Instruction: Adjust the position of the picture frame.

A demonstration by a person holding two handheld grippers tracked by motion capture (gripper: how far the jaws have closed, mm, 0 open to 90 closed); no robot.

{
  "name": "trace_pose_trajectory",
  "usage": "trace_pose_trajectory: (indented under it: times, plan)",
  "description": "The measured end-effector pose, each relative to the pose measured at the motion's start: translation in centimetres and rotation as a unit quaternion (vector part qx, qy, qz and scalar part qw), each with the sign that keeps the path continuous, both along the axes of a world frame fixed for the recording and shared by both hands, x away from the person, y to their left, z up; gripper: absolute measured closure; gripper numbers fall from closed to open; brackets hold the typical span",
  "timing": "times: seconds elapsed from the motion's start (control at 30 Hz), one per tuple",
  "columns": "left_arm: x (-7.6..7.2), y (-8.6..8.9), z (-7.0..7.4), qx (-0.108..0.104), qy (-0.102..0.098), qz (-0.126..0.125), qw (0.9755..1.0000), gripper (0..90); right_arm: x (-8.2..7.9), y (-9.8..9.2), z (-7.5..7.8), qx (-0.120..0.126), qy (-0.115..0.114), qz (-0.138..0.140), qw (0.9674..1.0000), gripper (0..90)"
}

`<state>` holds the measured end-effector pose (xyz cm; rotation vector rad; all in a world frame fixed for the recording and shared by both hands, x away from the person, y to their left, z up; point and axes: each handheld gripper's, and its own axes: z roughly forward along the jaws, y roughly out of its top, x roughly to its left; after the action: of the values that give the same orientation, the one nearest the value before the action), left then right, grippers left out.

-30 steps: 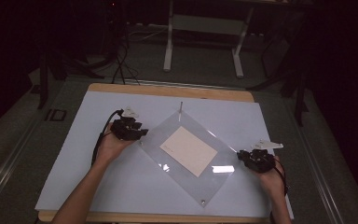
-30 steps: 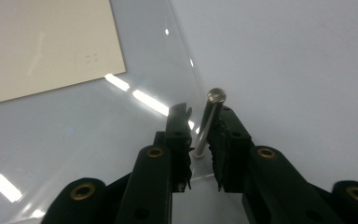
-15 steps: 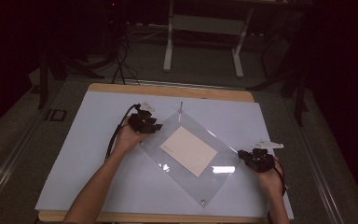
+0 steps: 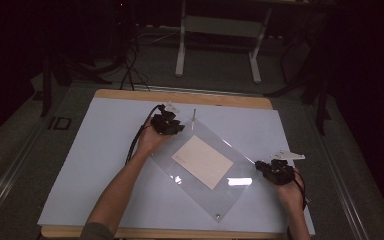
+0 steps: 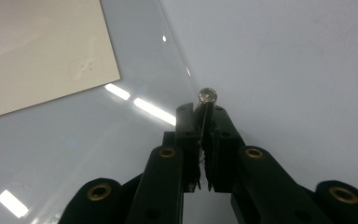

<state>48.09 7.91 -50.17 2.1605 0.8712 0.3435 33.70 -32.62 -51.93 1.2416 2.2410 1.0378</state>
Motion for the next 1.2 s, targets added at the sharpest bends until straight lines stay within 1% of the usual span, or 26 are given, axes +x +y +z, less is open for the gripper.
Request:
trace_pose_trajectory:
  times: [0.17, 0.23, 0.33, 0.4, 0.53, 0.57, 0.63, 0.73, 0.8, 0.83, 0.9, 1.0, 1.07, 1.1, 1.13, 1.2]
  plan:
    - [0.9, -0.8, -0.2, -0.006, -0.005, 0.007, 0.9999, 66.9, -0.1, 0.0, -0.1, 0.003, -0.001, -0.002, 1.0, 84.7]
    - [1.2, -1.2, -0.2, -0.002, -0.008, 0.01, 0.9999, 66.7, -0.1, 0.0, -0.1, 0.005, 0.0, -0.003, 1.0, 84.6]
    - [1.6, -1.6, -0.2, -0.024, -0.007, 0.022, 0.9994, 65.3, -0.1, 0.0, -0.1, 0.006, -0.001, -0.005, 1.0, 84.5]
    - [1.8, -1.9, -0.4, -0.031, -0.004, 0.026, 0.9992, 64.8, -0.1, -0.1, -0.1, 0.01, -0.001, -0.007, 0.9999, 84.3]
    - [2.2, -2.5, -0.7, -0.031, -0.009, 0.031, 0.999, 64.8, -0.1, -0.1, -0.2, 0.013, 0.0, -0.008, 0.9999, 84.2]
    - [2.4, -2.7, -0.8, -0.027, -0.009, 0.032, 0.9991, 65.1, -0.1, -0.1, -0.2, 0.013, 0.0, -0.008, 0.9999, 84.2]
    - [2.9, -3.0, -1.0, -0.027, -0.002, 0.037, 0.999, 65.3, -0.1, -0.1, -0.2, 0.013, 0.0, -0.009, 0.9999, 84.1]
    - [3.5, -3.5, -1.0, -0.047, 0.001, 0.049, 0.9977, 64.7, -0.2, -0.1, -0.2, 0.017, 0.0, -0.013, 0.9998, 84.0]
    - [3.8, -3.9, -1.0, -0.052, -0.004, 0.056, 0.9971, 64.7, -0.2, -0.1, -0.2, 0.018, -0.001, -0.014, 0.9998, 84.0]
    - [4.1, -4.1, -0.9, -0.051, -0.003, 0.059, 0.9969, 64.6, -0.2, -0.1, -0.2, 0.019, -0.001, -0.013, 0.9997, 84.0]
    - [4.4, -4.5, -0.9, -0.045, -0.001, 0.057, 0.9973, 64.6, -0.2, -0.1, -0.3, 0.022, 0.0, -0.013, 0.9997, 83.9]
    - [4.8, -5.2, -0.9, -0.039, -0.006, 0.053, 0.9978, 64.3, -0.2, -0.1, -0.3, 0.024, -0.001, -0.015, 0.9996, 83.8]
    - [5.1, -5.5, -1.1, -0.037, -0.004, 0.057, 0.9977, 65.6, -0.2, -0.1, -0.3, 0.024, -0.001, -0.017, 0.9996, 83.8]
    - [5.3, -5.7, -1.2, -0.038, 0.005, 0.06, 0.9975, 66.5, -0.2, -0.1, -0.3, 0.025, -0.001, -0.018, 0.9995, 83.8]
    - [5.5, -5.8, -1.3, -0.032, 0.009, 0.06, 0.9976, 67.5, -0.2, -0.1, -0.4, 0.026, -0.002, -0.019, 0.9995, 83.8]
    - [5.7, -6.2, -1.5, -0.014, 0.009, 0.062, 0.9979, 70.9, -0.2, -0.1, -0.4, 0.026, -0.002, -0.02, 0.9995, 83.8]
